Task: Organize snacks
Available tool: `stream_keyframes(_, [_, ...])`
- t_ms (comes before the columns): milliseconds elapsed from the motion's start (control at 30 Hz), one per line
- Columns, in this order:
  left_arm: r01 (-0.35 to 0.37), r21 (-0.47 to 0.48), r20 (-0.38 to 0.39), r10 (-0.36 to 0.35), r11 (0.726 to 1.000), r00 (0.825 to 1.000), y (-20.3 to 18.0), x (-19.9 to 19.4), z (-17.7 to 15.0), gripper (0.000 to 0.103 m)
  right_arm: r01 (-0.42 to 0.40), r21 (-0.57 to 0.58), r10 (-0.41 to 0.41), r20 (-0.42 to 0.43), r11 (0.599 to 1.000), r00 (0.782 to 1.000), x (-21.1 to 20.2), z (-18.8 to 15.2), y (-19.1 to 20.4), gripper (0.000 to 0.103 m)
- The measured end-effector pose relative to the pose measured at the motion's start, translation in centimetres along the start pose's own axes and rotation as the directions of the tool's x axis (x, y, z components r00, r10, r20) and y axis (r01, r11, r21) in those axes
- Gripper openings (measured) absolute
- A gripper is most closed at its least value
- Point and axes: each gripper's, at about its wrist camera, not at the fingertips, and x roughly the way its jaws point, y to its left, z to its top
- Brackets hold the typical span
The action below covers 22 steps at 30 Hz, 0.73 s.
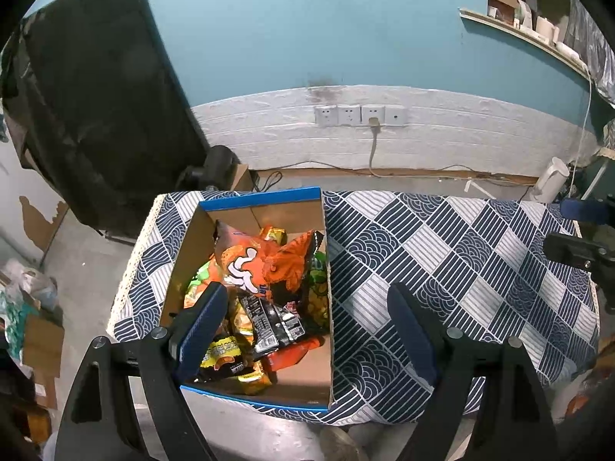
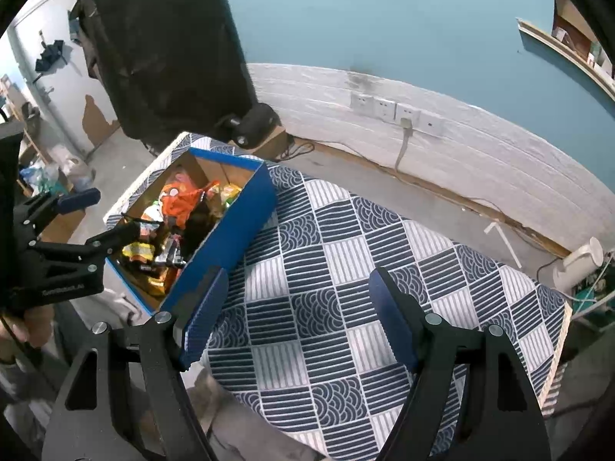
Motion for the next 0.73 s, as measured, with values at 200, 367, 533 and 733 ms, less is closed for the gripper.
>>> stream_keyframes(200, [-0.003,0.008,0.013,0.003,1.000,1.000,-0.45,-0.47,0.11,0.087,0.004,0.009,-0.004,0.002,1.000,1.000,-0.19,-0.34,-0.57,0.076])
stream_keyframes(367, [-0.004,0.006,0.010,0.003,1.000,1.000,-0.60,-0.46,0.17,0.087,0.003,0.009,-0.003,0.001,1.000,1.000,-0.24,-0.43,-0.72,0.076])
stream_keyframes(533, [0.000,0.009,0.011,0.000,1.000,1.000,-0.76,-0.60,0.14,0.087,0.003,0.009,-0.003,0.002,1.000,1.000,-0.28,-0.49,-0.80,0.076])
stream_keyframes(733, [0.006,0.014,0.009,-0.006,1.000,1.000,-0.87,-0.63,0.15,0.087,0.002,0.008,-0.002,0.002,1.000,1.000,-0.23,-0.47,-0.74,0.076])
